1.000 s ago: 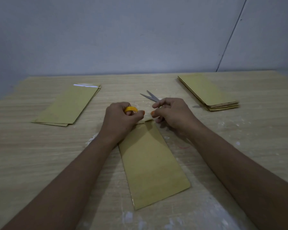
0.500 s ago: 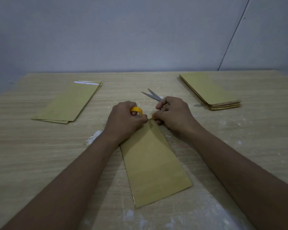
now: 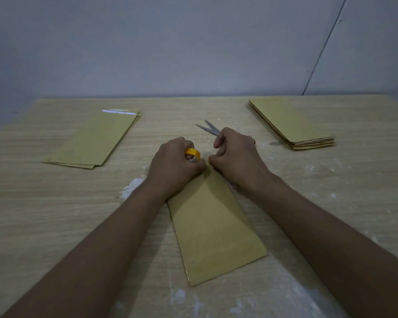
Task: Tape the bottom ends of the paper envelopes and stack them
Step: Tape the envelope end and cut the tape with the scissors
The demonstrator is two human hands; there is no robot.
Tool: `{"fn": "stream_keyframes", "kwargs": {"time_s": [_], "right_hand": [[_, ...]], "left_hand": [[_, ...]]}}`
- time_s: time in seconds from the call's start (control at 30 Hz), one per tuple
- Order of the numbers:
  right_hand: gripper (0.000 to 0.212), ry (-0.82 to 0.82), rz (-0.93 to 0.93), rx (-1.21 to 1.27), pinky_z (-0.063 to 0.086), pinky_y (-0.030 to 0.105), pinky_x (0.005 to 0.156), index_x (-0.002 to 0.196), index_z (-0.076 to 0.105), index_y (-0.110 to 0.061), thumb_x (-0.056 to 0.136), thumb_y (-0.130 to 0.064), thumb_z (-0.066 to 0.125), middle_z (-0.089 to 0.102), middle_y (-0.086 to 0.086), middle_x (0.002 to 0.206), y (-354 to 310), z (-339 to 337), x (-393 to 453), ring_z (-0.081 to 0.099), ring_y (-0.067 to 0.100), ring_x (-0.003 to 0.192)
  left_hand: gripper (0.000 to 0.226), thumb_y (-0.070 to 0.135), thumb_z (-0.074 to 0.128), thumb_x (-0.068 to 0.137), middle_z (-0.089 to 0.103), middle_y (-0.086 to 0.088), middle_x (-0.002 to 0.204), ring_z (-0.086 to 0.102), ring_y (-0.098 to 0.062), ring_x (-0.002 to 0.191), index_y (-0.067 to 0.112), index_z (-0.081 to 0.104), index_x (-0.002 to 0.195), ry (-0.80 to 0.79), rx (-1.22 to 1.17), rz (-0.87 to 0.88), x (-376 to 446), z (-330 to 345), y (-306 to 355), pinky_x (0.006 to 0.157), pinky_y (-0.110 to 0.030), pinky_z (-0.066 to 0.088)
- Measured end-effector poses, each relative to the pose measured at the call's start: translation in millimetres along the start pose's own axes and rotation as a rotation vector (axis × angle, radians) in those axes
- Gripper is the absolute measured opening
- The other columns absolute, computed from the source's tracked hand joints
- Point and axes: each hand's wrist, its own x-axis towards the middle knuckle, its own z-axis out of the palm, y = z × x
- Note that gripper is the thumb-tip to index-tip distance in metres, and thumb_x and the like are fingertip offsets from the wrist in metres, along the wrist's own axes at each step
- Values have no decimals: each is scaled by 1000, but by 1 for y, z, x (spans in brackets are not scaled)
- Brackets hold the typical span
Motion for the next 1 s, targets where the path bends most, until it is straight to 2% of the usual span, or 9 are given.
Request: {"fn": "stream_keyframes", "kwargs": {"time_s": [0.13, 0.27, 0.33, 0.43, 0.5, 0.6, 0.7, 0.87, 1.0], "right_hand": [[34, 48, -65, -112, 37, 27, 58, 98, 49, -11, 76, -13, 75, 52, 5, 95, 4, 0, 0, 49, 20, 82], [14, 258, -41, -72, 47, 36, 68, 95, 56, -10, 85, -9, 66, 60, 6, 92, 17, -3, 0, 56, 21, 84], [8, 326, -114, -12, 50, 27, 68, 93, 65, -8, 88, -4, 61, 67, 6, 86, 17, -5, -2, 60, 16, 78], [24, 124, -283, -42, 48, 12, 81, 104, 74, -8, 87, -1, 58, 74, 5, 96, 8, -2, -11, 64, 9, 87], [31, -16, -309, -145, 51, 30, 92, 116, 72, -11, 91, -6, 56, 74, 7, 107, 5, 4, -17, 65, 17, 99], [36, -69, -343, -298, 52, 40, 82, 125, 68, -17, 94, -12, 49, 73, 8, 104, 2, 7, -23, 64, 26, 96], [37, -126, -333, -398, 46, 31, 72, 131, 60, -22, 98, -17, 43, 70, 7, 101, -3, 6, -31, 62, 25, 92], [43, -140, -324, -512, 43, 32, 74, 141, 50, -25, 100, -20, 41, 69, 6, 107, -9, 5, -33, 61, 24, 98], [46, -153, -305, -548, 47, 36, 81, 144, 48, -25, 99, -22, 42, 68, 9, 113, -7, 4, -30, 60, 27, 105]], "left_hand": [[36, 34, 70, 65, 41, 2, 62, 42, -20, 62, 23, 37, 56, -10, 14, 20, 0, 1, -2, 54, -32, 25], [30, 40, 62, 60, 42, 2, 63, 41, -15, 60, 21, 38, 57, -5, 33, 4, 0, 1, -1, 53, -32, 26], [29, 40, 60, 59, 42, 2, 63, 42, -14, 60, 20, 39, 57, -7, 34, -7, 0, 2, -1, 53, -32, 26], [30, 40, 60, 59, 40, 3, 61, 40, -10, 58, 22, 37, 55, 4, 22, 10, -1, 1, -2, 52, -32, 25], [30, 40, 60, 62, 39, 3, 60, 39, -8, 58, 23, 36, 55, 8, 17, 27, -1, 1, -3, 51, -30, 26], [33, 38, 63, 67, 41, 1, 60, 40, -7, 57, 21, 38, 55, 20, 1, 42, -1, -1, -6, 49, -21, 23], [38, 20, 76, 74, 45, -1, 61, 43, -7, 56, 16, 43, 56, -3, -27, 41, -3, -7, -8, 51, -17, 29], [30, 32, 70, 79, 65, -15, 74, 52, -9, 65, 3, 66, 75, -82, -302, -77, -7, -17, -6, 63, -29, 42], [32, 34, 63, 83, 61, -24, 71, 50, -13, 65, 8, 62, 64, -34, -454, -112, -7, -20, -7, 66, -30, 38]]}}
